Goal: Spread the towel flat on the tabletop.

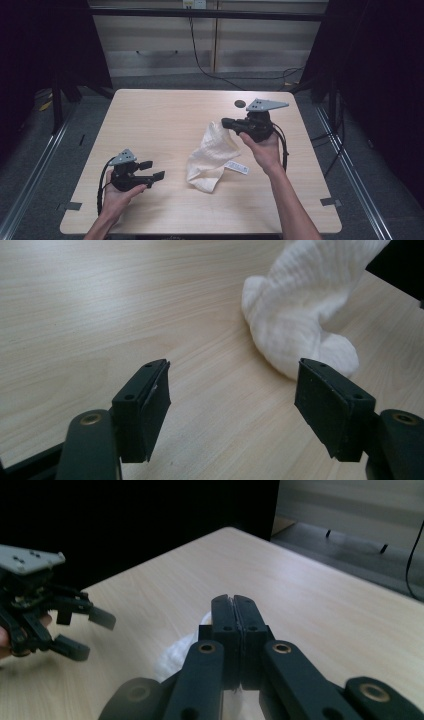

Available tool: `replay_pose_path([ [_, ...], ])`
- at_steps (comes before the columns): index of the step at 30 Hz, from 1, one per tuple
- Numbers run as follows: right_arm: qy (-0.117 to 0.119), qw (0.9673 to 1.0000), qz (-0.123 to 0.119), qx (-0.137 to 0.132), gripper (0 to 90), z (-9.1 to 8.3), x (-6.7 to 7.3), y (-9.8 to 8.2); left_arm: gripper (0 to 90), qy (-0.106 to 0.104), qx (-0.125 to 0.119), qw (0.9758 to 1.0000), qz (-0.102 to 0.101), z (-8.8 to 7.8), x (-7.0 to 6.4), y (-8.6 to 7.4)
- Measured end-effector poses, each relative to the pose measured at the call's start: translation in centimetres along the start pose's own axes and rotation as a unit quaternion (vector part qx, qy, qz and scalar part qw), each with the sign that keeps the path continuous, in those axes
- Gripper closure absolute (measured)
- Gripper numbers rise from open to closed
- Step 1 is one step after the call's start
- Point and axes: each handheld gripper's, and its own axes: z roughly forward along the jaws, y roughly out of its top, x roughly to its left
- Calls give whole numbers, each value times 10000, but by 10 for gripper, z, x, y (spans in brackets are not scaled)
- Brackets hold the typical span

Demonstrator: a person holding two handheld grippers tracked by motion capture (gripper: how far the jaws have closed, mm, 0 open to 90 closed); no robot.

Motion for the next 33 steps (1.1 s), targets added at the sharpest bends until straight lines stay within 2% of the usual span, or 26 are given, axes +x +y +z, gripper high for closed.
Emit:
replay_pose_path([
  [5,-68,9996,-214,-192,892,-9,5,29,300,18,13,10000,5,1,0,0],
  [6,-58,9992,-299,-272,893,-10,9,42,300,22,-3,10000,-8,1,0,0],
  [7,-58,9992,-299,-272,893,-10,9,42,300,15,-11,10000,-23,1,0,0],
  [10,-28,9984,-381,-427,893,-11,15,57,300,24,-29,10000,-56,1,1,0],
  [12,104,9970,-488,-588,892,-10,24,68,300,28,-24,10000,-59,1,2,0],
  [15,218,9965,-559,-584,892,-7,30,69,301,40,-47,10000,-68,0,2,-1],
  [18,350,9969,-586,-398,892,2,37,54,301,43,-67,9999,-80,-2,3,-1],
  [19,492,9974,-487,-188,892,11,38,34,306,26,-78,9999,-101,-3,4,-1],
  [20,503,9976,-481,-40,892,15,39,23,307,26,-78,9999,-101,-3,4,-1],
  [21,503,9976,-481,-40,892,15,39,23,307,21,-92,9999,-118,-3,4,-1],
  [22,556,9975,-396,173,892,24,39,3,308,32,-96,9999,-131,-2,4,-1],
  [23,556,9975,-396,173,892,24,39,3,308,15,-80,9999,-132,-2,4,-1],
  [28,668,9969,47,420,892,40,33,-41,319,-52,-59,9999,-111,0,1,-1],
  [31,689,9954,204,634,892,47,32,-62,321,-99,-15,9999,-94,3,0,-1],
  [33,715,9936,344,809,892,54,33,-83,322,-118,7,9999,-88,3,-1,-1],
])
